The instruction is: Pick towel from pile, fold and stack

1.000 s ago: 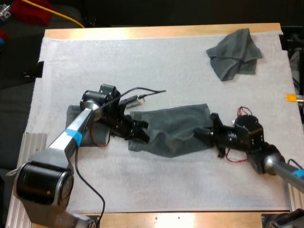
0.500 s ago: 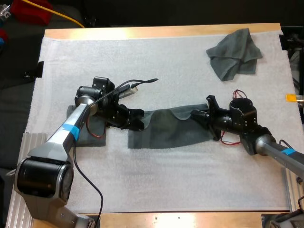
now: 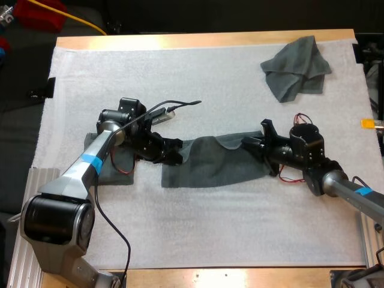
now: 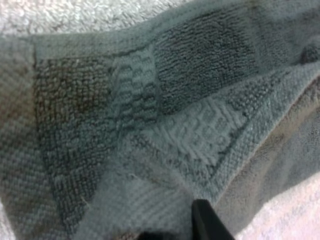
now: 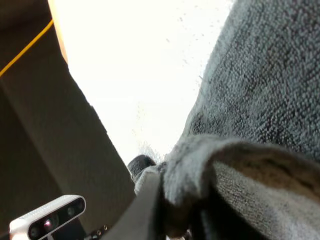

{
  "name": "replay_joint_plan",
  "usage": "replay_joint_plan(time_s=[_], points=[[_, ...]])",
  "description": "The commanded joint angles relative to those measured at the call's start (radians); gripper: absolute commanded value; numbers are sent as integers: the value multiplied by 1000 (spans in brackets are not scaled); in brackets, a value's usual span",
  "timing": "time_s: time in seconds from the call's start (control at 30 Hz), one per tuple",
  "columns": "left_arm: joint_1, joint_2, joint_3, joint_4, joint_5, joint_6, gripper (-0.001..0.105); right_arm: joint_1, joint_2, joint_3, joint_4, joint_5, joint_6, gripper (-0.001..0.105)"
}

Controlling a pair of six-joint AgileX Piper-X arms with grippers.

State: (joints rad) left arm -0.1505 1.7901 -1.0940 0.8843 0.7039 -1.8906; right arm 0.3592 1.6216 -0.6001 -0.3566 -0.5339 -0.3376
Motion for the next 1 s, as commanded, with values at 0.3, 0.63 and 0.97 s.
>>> replay_joint_plan(time_s=[0.3, 0.63, 0.97], points=[[0, -50, -6, -33, -60, 112, 14, -6, -32, -8, -12, -6, -223, 77], [0, -137, -27, -37, -93, 117, 66, -6, -171, -13, 91, 74, -399, 76], [0, -277, -27, 29, -93, 131, 66, -6, -321, -49, 448, 139, -649, 76]])
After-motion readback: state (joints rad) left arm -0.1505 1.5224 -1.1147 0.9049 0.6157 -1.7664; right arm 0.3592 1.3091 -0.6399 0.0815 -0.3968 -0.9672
